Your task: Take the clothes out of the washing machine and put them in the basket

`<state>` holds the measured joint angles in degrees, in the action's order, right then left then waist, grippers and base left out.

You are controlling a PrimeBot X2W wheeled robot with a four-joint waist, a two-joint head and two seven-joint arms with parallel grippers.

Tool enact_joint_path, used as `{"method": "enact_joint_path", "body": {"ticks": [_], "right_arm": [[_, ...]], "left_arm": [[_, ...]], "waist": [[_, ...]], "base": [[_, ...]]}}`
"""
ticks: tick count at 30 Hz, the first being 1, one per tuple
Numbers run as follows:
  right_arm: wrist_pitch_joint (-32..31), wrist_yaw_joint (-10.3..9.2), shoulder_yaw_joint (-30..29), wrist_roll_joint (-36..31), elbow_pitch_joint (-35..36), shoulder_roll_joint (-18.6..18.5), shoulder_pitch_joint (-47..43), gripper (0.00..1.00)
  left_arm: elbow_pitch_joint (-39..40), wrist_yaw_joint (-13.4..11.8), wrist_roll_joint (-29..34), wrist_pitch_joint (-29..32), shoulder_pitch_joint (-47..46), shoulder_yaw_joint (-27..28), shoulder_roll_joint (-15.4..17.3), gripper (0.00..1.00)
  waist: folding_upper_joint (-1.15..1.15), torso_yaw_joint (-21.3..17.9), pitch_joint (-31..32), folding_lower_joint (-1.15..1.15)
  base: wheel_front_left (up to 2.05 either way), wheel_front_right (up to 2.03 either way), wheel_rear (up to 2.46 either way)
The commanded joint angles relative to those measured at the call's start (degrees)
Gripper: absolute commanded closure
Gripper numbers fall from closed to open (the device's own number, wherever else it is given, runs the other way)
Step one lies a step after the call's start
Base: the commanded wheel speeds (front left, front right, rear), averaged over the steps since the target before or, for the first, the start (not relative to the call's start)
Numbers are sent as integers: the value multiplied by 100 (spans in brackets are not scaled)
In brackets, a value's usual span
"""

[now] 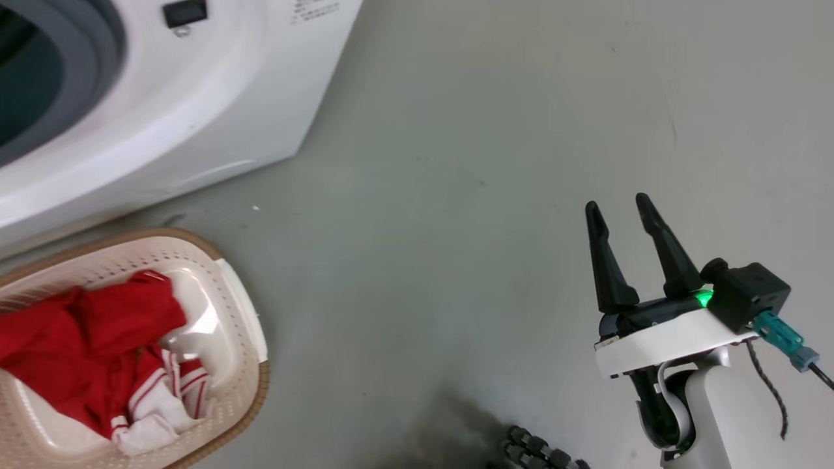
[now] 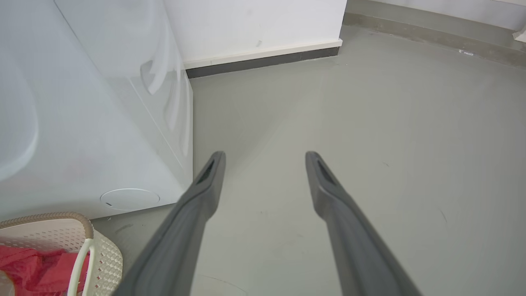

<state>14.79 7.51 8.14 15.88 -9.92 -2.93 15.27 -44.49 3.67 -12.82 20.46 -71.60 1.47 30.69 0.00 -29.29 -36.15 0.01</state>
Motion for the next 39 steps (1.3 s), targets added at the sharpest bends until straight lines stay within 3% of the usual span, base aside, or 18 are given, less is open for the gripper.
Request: {"method": "enact_joint_path", "body": {"ticks": [1,13,21,22,23,30,39], "right_arm": [[42,-4,58,74,-26,9,119,0],[36,-4,89,174,175,8,45,0],[37,-4,78,215,233,8,-12,0],[37,-4,71,213,236,8,-13,0],[37,-4,51,209,245,8,-5,0],[37,-4,-17,186,250,8,24,0],[37,-4,19,200,198,8,152,0]], "left_arm": [[-18,-14,54,233,-184,-58,90,0],[12,-152,233,1922,-621,-433,231,0],[162,-266,251,2472,-501,-549,243,0],[185,-289,230,2528,-484,-550,237,41],[277,-339,260,2542,-485,-570,257,100],[550,-519,231,2506,-371,-539,316,100],[892,-670,181,1533,-167,-393,404,100]], "waist": [[0,-196,-250,-1],[0,-313,-559,-1],[0,-309,-609,-1],[0,-308,-610,-1],[0,-309,-622,-1],[0,-312,-627,-1],[0,-341,-562,-1]], "base": [[0,0,0],[0,0,0],[0,0,0],[0,0,0],[0,0,0],[0,0,0],[0,0,0]]}}
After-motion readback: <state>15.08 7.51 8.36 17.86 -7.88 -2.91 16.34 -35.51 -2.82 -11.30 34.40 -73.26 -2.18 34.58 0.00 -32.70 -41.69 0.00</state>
